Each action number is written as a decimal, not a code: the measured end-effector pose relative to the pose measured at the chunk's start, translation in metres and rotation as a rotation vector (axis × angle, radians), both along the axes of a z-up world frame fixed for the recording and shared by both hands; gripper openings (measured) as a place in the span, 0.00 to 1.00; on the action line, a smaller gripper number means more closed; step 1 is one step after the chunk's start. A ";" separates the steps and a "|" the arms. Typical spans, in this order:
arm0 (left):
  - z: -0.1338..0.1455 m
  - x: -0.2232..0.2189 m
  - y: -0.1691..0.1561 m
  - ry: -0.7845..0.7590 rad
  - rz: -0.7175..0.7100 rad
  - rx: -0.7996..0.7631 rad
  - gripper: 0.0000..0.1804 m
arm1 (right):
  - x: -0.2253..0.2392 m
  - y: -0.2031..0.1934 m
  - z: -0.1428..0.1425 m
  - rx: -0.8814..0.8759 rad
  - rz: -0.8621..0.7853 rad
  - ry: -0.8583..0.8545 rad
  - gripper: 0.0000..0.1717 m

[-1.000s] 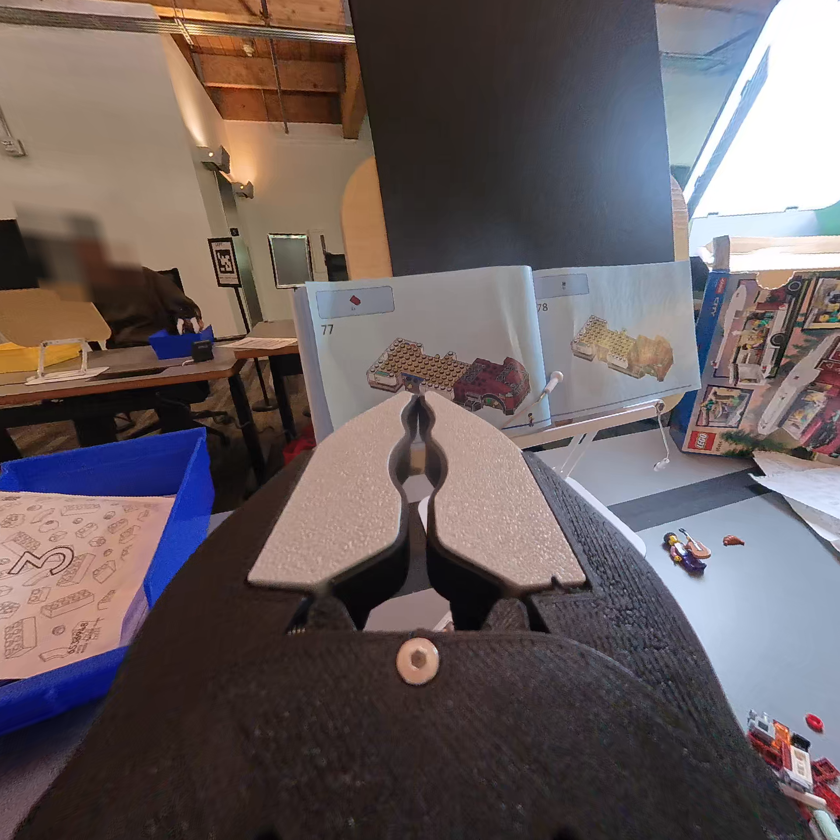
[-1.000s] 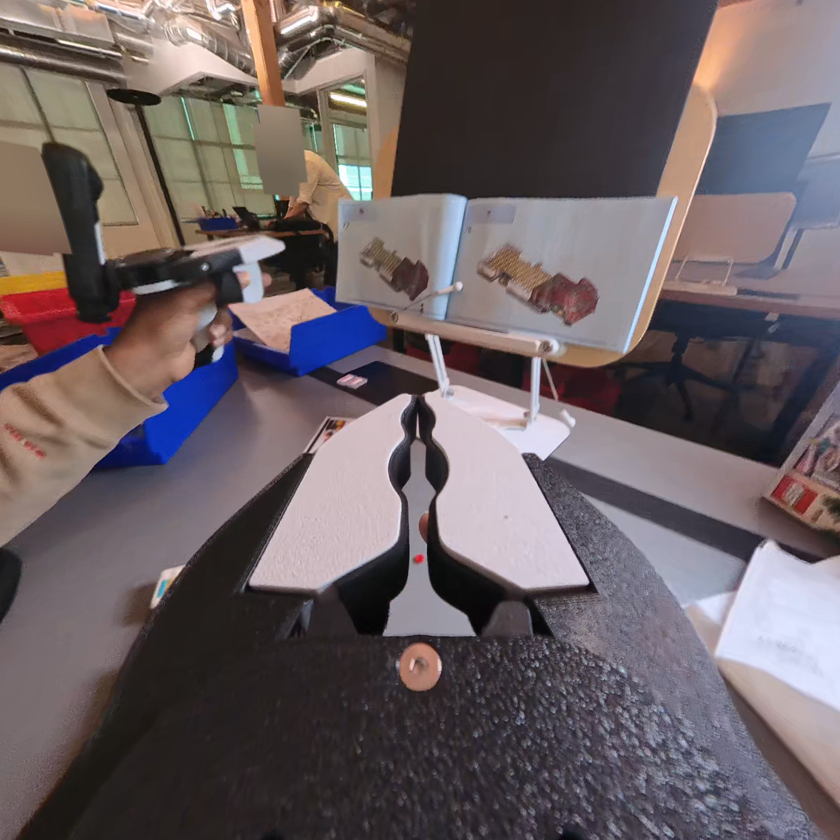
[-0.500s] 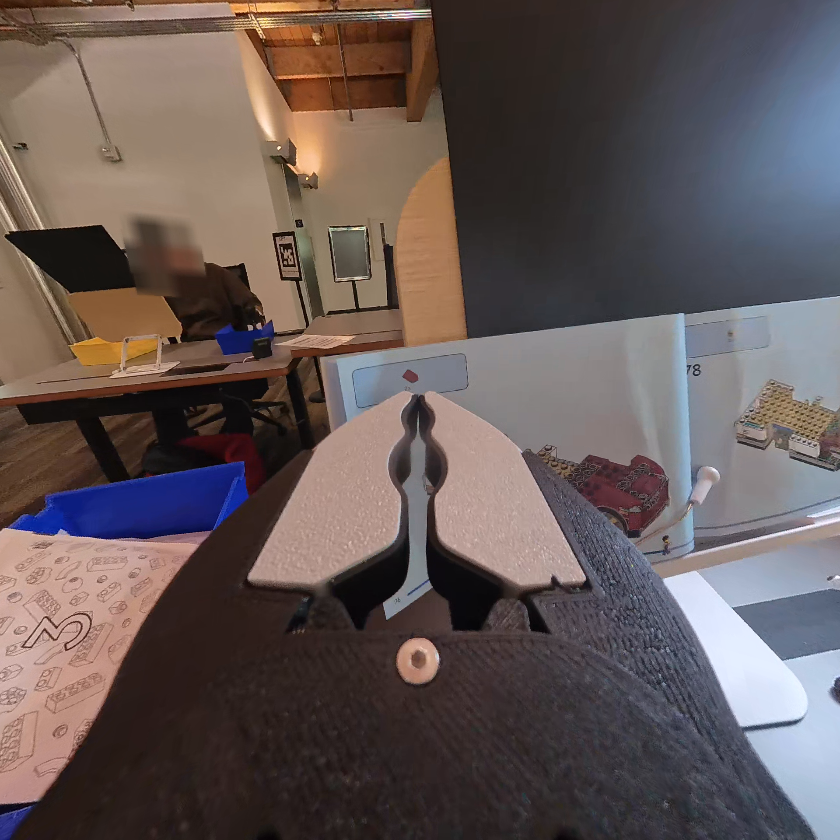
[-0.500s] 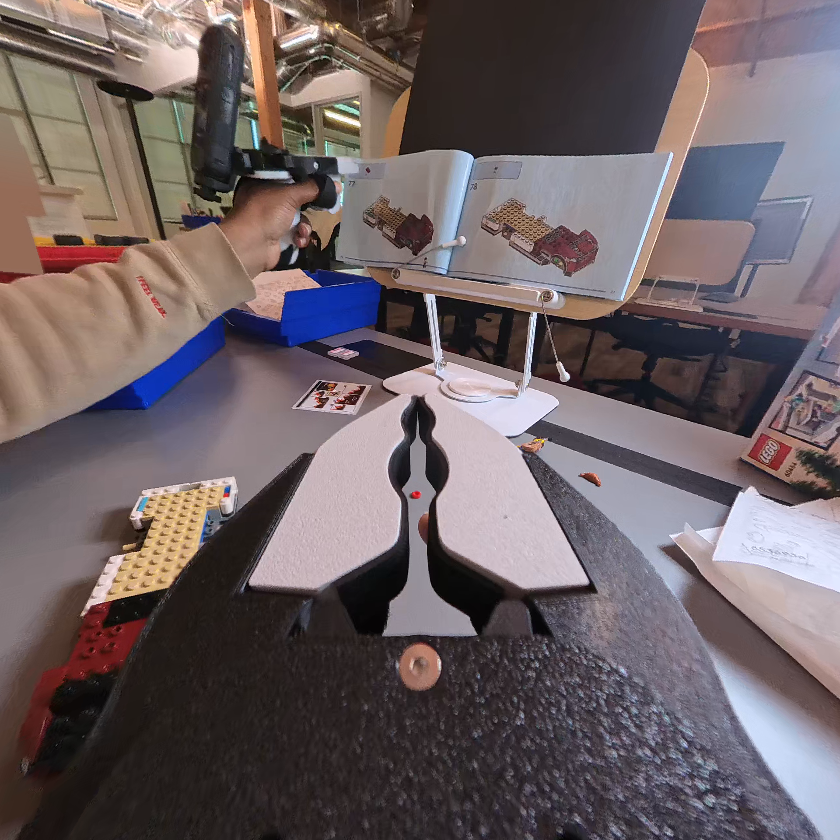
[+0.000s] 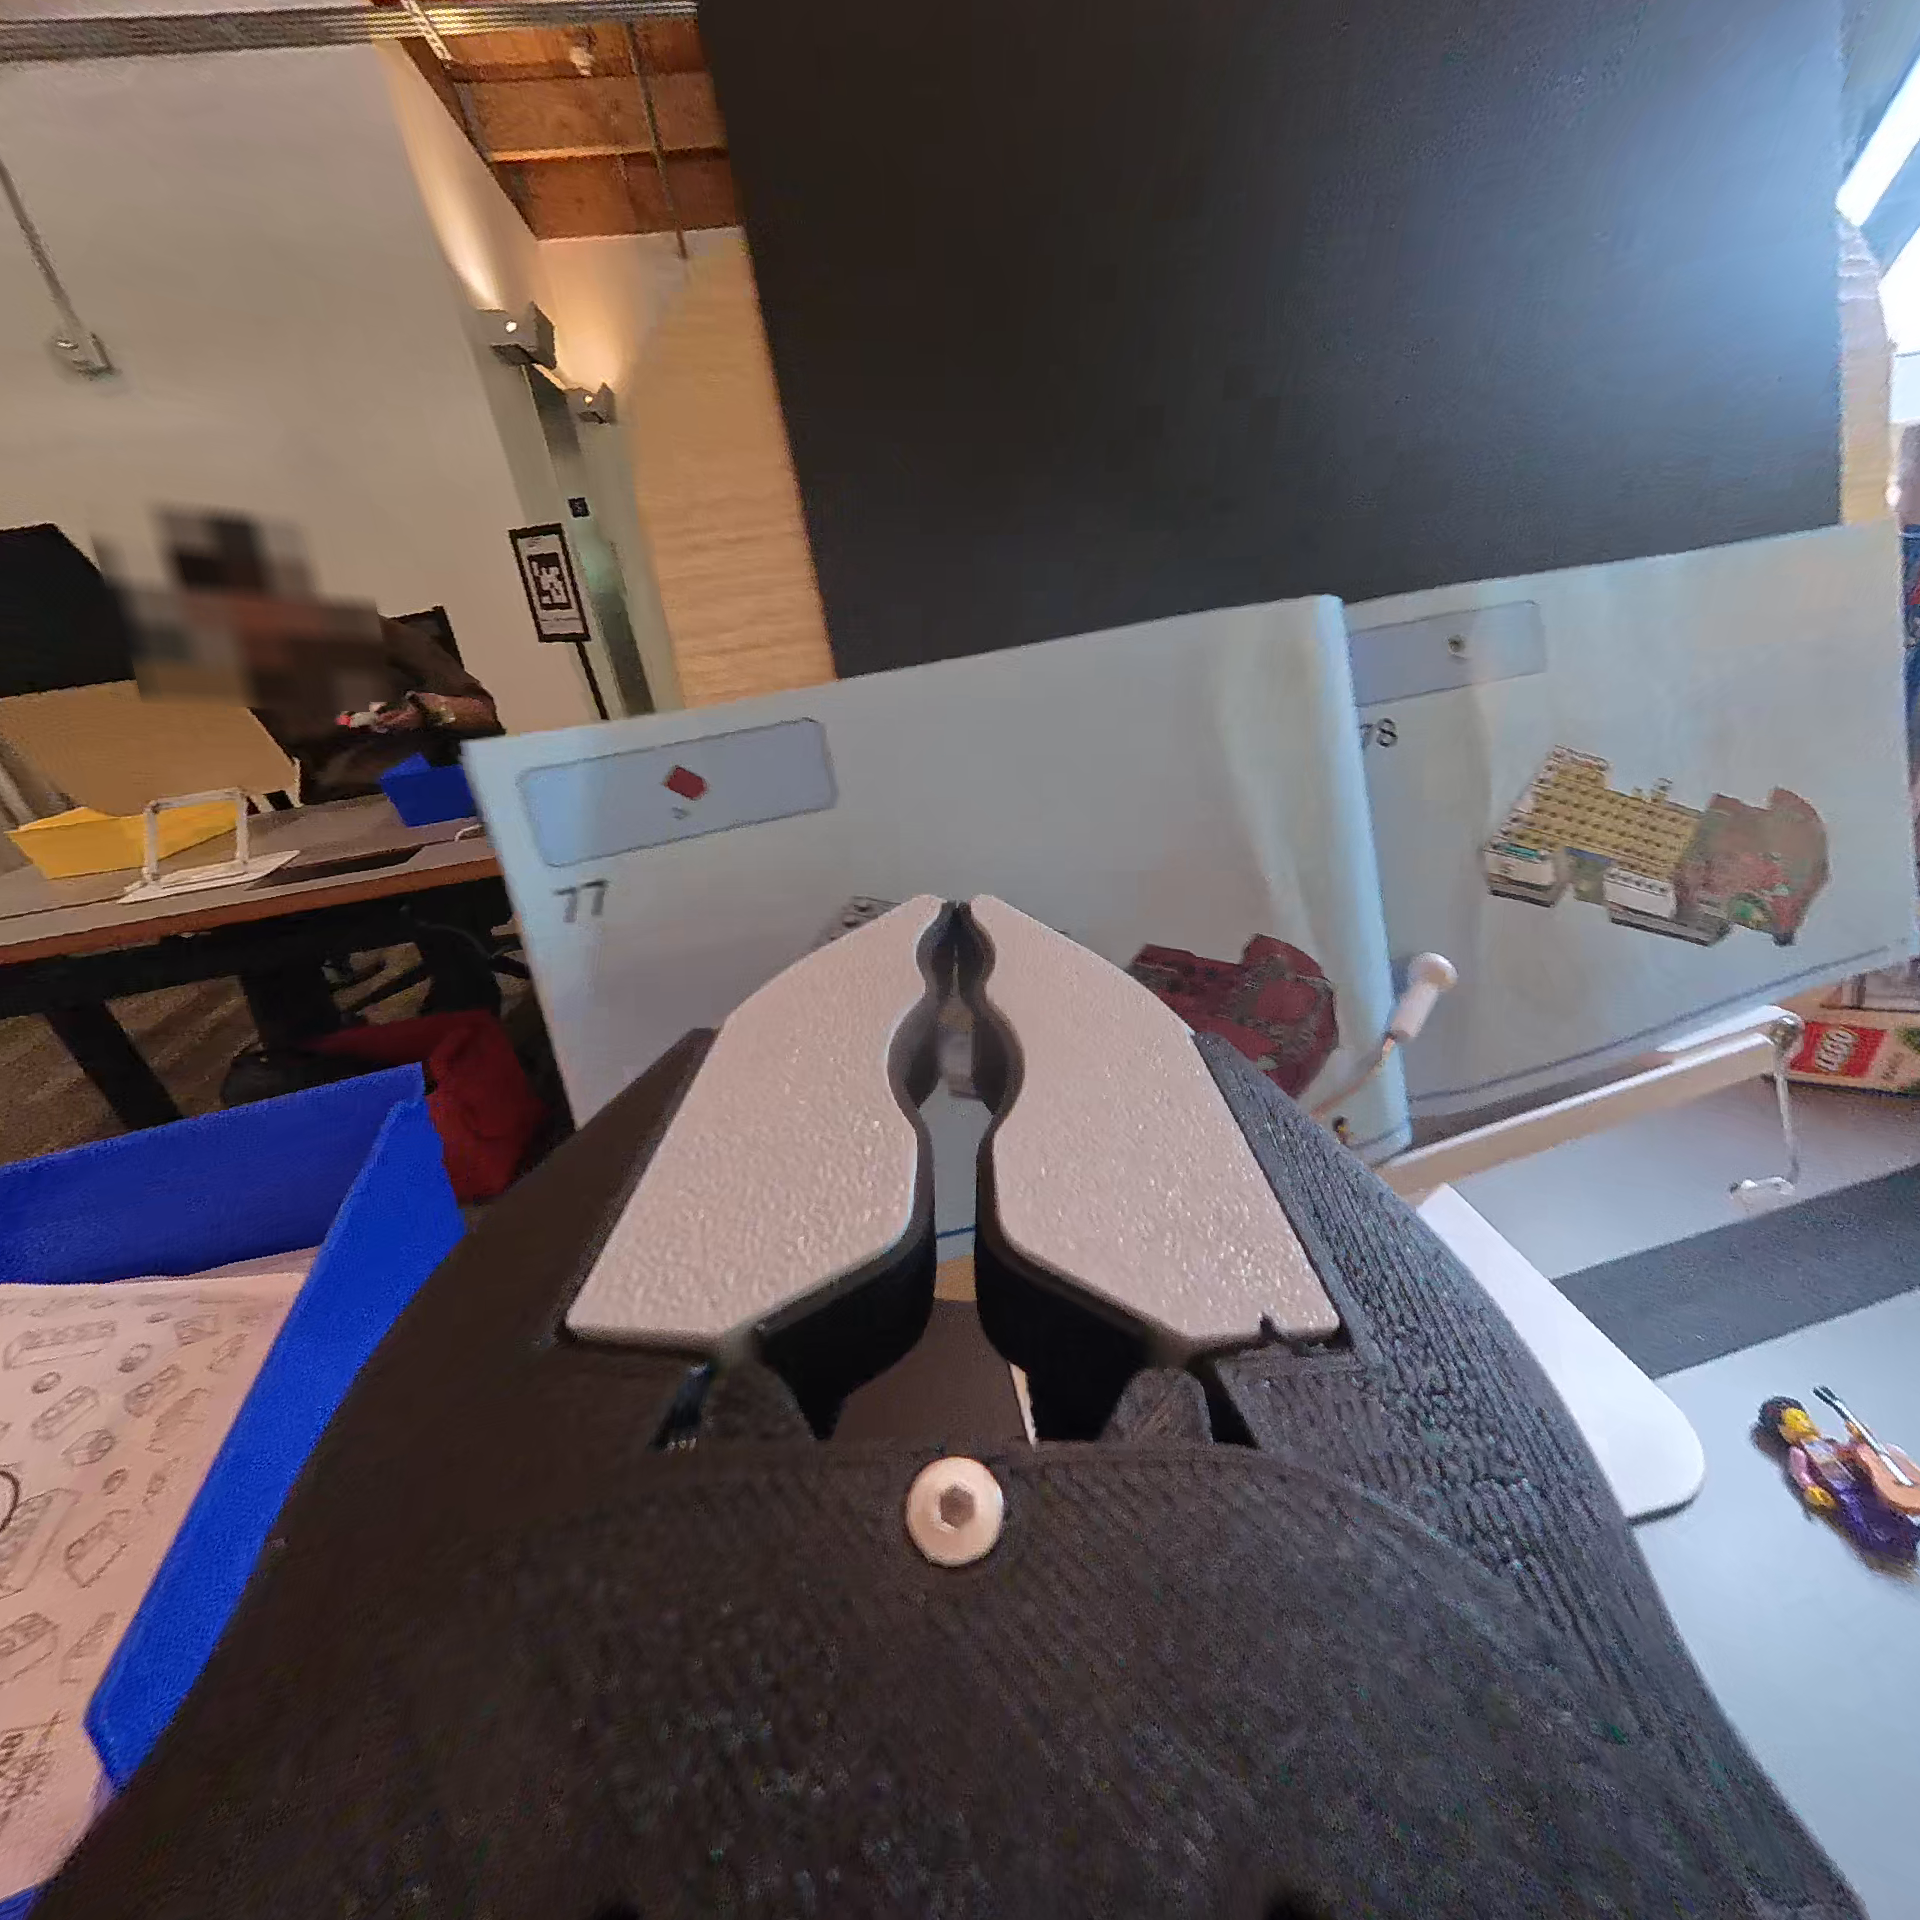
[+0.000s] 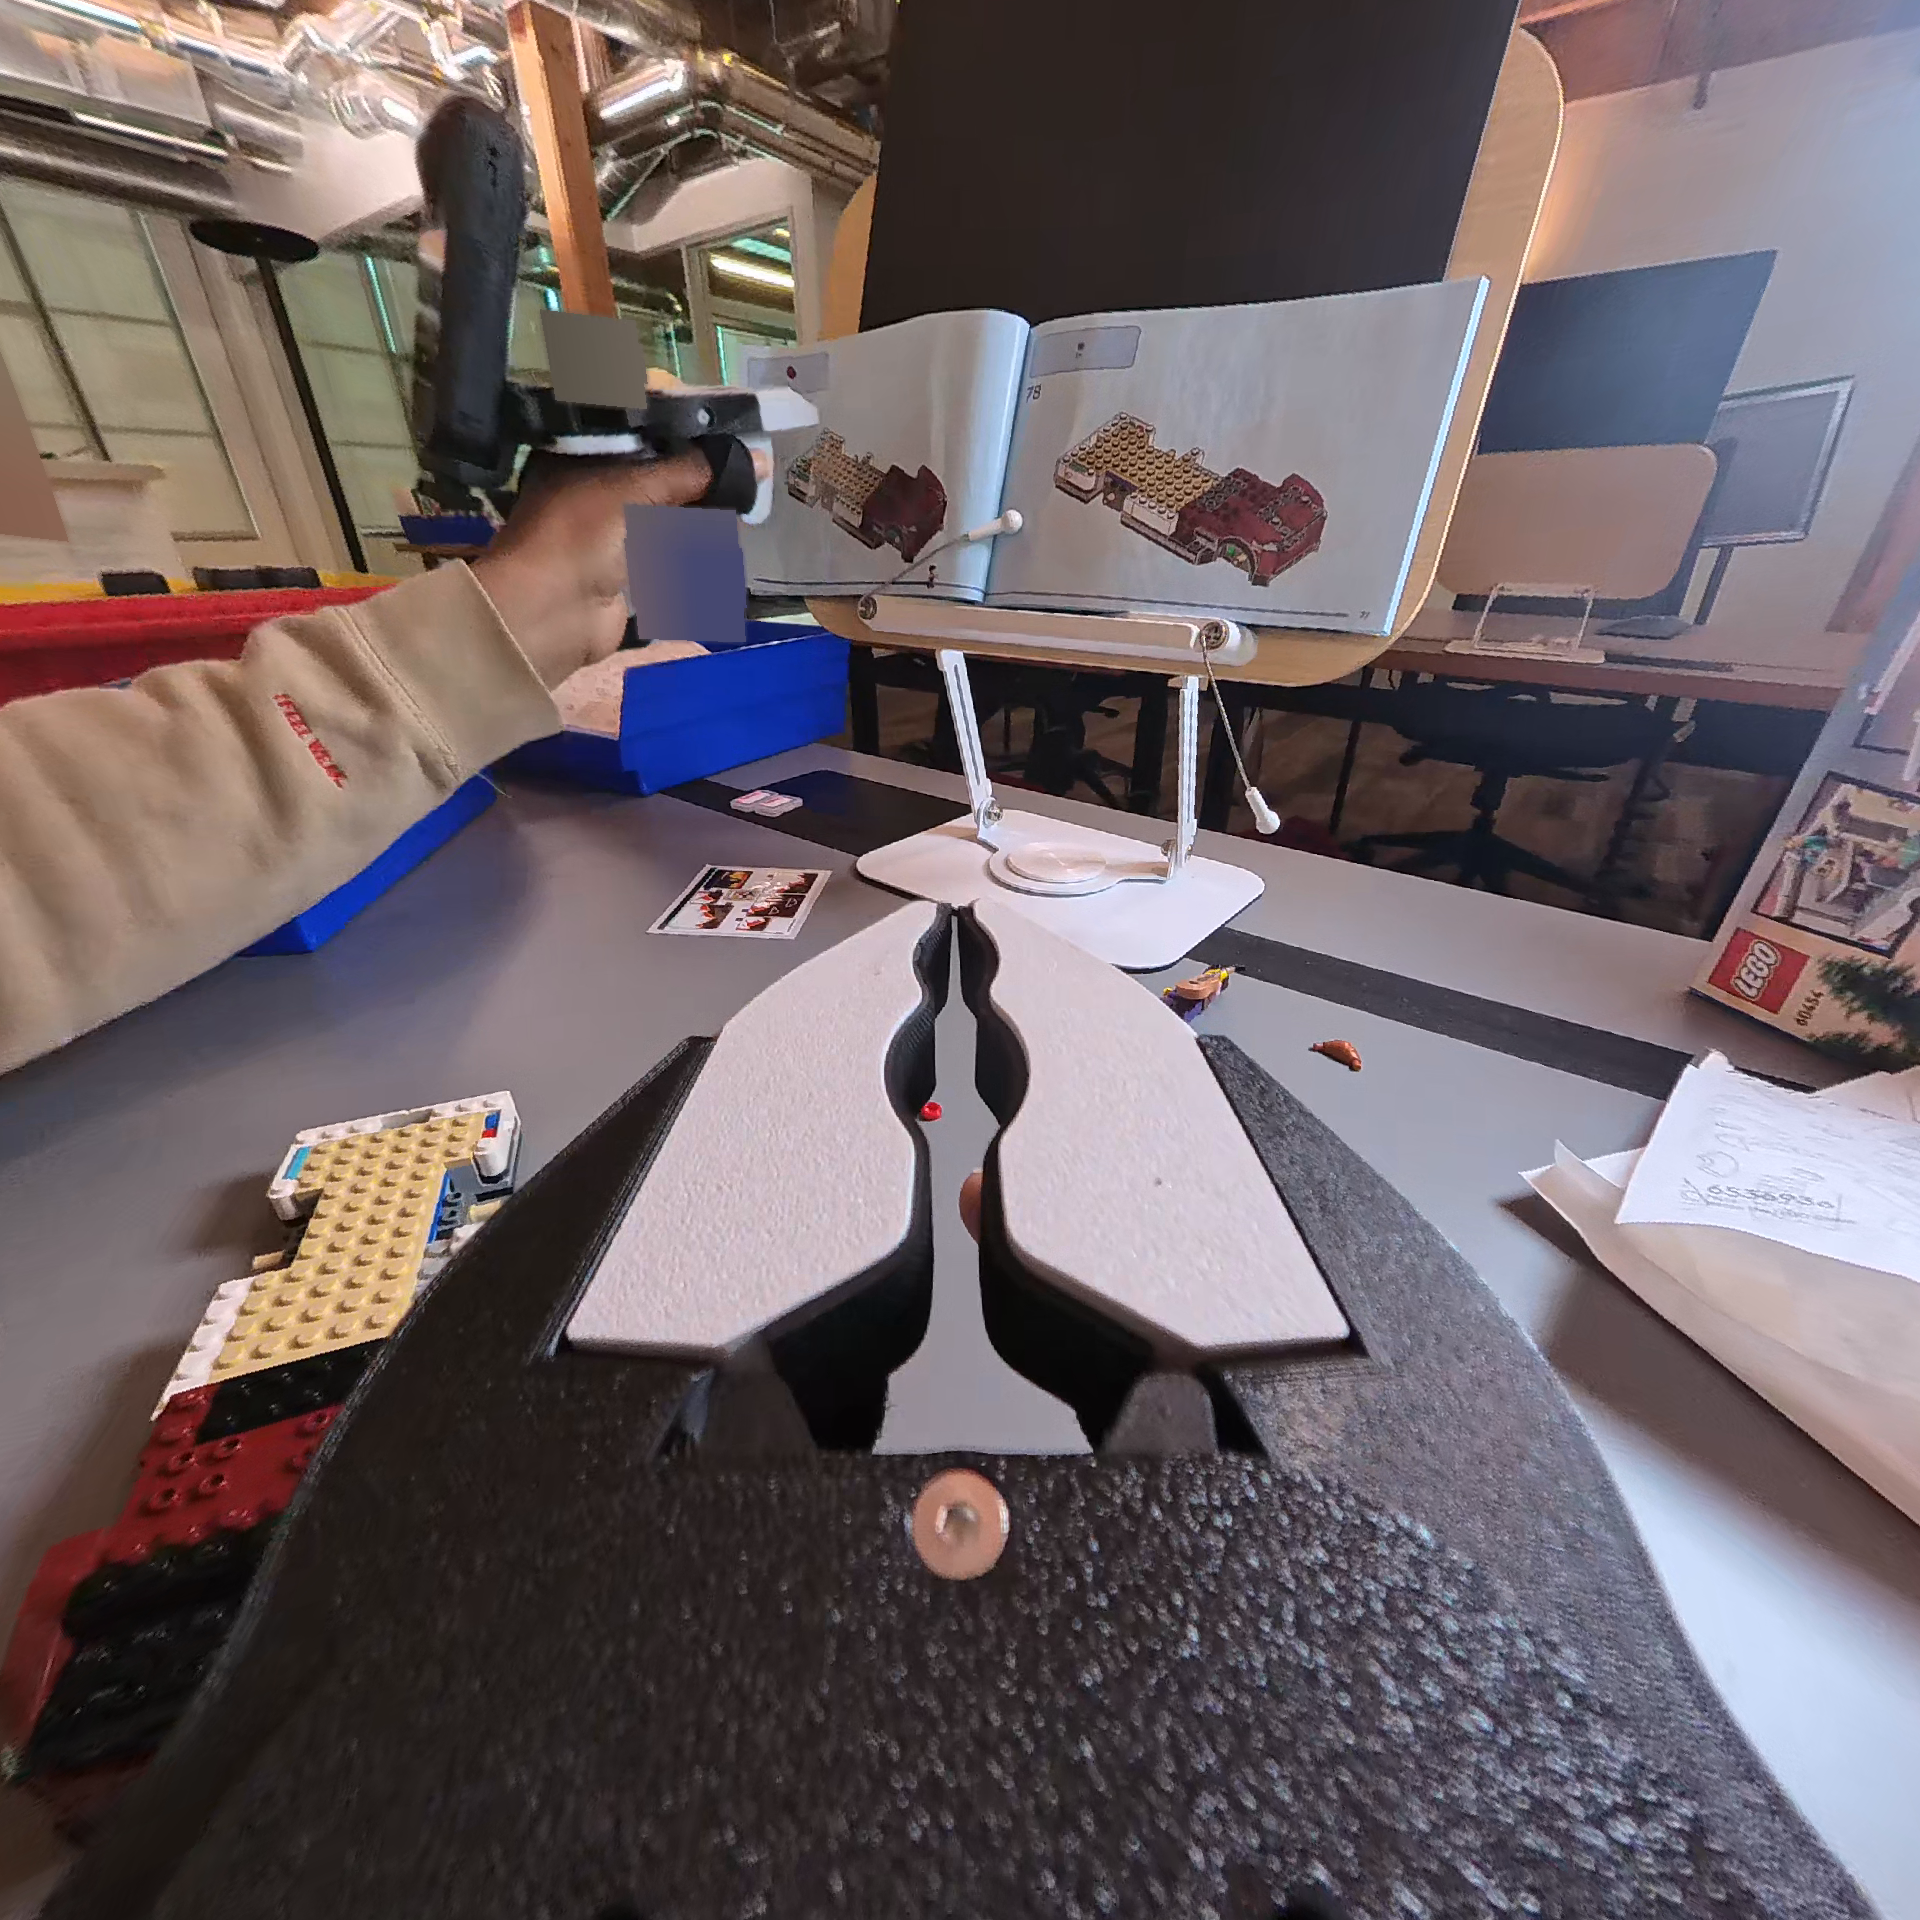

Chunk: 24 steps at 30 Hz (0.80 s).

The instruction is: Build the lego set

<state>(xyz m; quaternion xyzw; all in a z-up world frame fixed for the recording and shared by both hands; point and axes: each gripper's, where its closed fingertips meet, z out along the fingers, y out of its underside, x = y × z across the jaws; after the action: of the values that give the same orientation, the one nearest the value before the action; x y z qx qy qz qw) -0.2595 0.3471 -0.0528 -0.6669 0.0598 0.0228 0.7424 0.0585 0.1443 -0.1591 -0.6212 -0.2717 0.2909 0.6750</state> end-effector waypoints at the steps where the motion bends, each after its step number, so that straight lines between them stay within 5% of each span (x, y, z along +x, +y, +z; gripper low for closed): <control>1: -0.005 0.009 0.000 0.009 -0.019 -0.008 0.00 | 0.000 0.000 -0.001 0.001 0.002 -0.004 0.01; 10: -0.041 0.060 0.005 0.029 -0.126 -0.085 0.00 | -0.002 -0.003 0.000 0.009 0.011 -0.010 0.02; 24: -0.048 0.069 0.008 0.042 -0.130 -0.092 0.00 | 0.000 -0.003 0.003 0.022 0.009 0.000 0.03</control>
<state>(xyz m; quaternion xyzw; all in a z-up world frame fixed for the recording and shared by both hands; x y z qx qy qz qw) -0.1905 0.3554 -0.1010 -0.6943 0.1198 -0.0143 0.7095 0.0585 0.1414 -0.1559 -0.6127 -0.2776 0.2908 0.6804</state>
